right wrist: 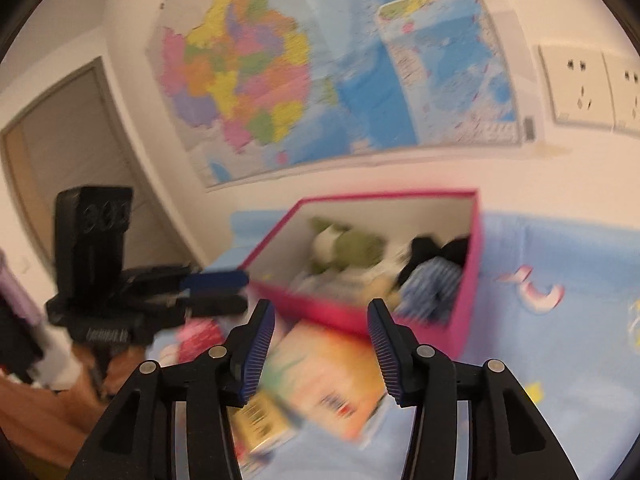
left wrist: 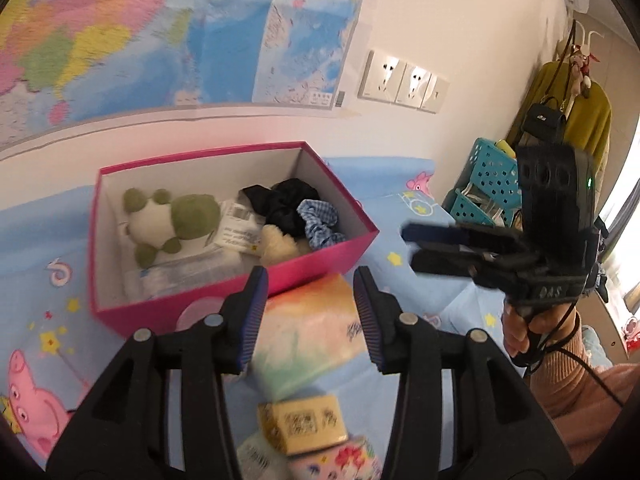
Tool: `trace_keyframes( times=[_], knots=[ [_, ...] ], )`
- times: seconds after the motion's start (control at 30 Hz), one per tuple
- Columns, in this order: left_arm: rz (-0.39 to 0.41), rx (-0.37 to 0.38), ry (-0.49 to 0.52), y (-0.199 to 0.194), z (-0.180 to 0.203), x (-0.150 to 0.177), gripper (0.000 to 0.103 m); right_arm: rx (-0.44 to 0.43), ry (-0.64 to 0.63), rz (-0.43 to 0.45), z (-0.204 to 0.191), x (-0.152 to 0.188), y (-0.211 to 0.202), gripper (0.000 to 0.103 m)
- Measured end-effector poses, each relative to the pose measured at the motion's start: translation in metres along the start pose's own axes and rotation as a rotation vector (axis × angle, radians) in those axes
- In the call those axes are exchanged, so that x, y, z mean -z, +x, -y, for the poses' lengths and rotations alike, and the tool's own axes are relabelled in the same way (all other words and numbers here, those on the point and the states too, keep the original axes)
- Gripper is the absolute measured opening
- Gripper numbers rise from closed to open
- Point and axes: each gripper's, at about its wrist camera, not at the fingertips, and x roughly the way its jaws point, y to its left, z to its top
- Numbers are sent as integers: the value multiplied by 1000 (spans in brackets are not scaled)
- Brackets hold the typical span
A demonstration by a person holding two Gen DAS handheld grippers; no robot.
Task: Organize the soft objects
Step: 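Reach the right tool to the clear plastic barcode packet and grasp it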
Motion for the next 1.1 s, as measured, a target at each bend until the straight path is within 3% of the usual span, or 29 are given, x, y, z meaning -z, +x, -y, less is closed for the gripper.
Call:
trace_keyframes(
  times=[0.23,0.53,0.8,1.1],
  knots=[
    [-6,-32,-58,-26,-21,42,46,-125,8,-108,-32,50,13,50],
    [-66,-96,-181,-36,-52,94,46,-238,-98,-296,-93,85,82,50],
    [-107,-136,-238,-43,-65,129,46,-231,-227,-424,-134,103,122,50],
    [-156,-95,-258,-43,-69,151,46,-145,-152,-471,-109,106,114,50]
  ],
)
